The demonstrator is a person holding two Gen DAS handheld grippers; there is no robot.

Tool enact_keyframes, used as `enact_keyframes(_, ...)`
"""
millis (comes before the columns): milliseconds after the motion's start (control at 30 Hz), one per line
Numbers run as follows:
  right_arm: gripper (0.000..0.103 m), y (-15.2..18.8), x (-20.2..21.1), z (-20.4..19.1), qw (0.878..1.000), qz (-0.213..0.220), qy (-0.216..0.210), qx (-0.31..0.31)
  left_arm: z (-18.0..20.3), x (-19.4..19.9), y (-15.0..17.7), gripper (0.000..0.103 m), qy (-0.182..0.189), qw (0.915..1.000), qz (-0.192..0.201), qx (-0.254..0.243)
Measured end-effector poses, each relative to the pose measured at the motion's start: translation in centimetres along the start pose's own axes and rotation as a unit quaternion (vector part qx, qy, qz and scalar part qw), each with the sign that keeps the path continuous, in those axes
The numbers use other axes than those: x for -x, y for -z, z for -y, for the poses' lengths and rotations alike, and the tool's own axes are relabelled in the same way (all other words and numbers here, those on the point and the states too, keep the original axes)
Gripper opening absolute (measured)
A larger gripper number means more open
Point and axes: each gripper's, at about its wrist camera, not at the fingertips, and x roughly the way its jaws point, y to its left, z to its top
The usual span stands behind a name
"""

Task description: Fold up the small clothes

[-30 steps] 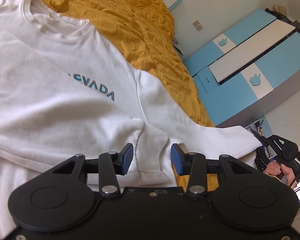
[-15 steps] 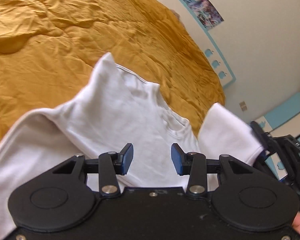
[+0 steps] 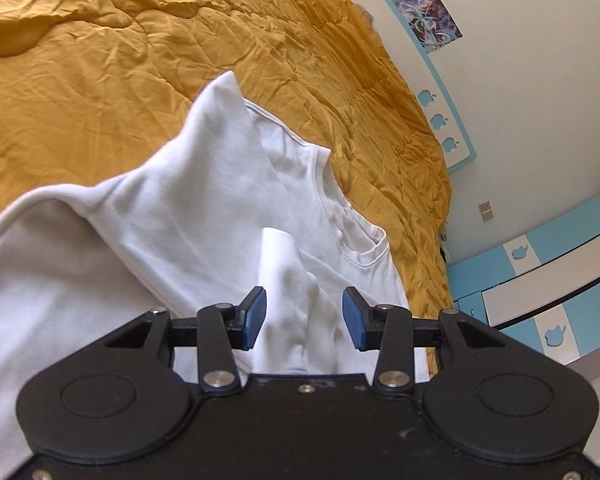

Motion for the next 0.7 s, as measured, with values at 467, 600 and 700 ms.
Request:
enact_keyframes(467, 0.053, 0.6, -0.4, 2.5, 0.998, -0.053, -0.009, -0.017, 7.1, -0.4, 8.1, 0.042, -0.089, 0.893, -0.027, -0.44)
enact_keyframes(600, 0.053, 0.7, -0.4, 2.7, 0.998, -0.058, -0.013, -0.028, 7.9, -1.6, 10.2, 0.042, -0.125, 0.8208, -0.029, -0.557)
enact_keyframes(700, 0.054, 0.7, -0.4, 2.9, 0.997, -0.061, -0.011, -0.033, 7.9, -2.4, 11.3, 0.043, -0.14, 0.7763, -0.039, -0.613)
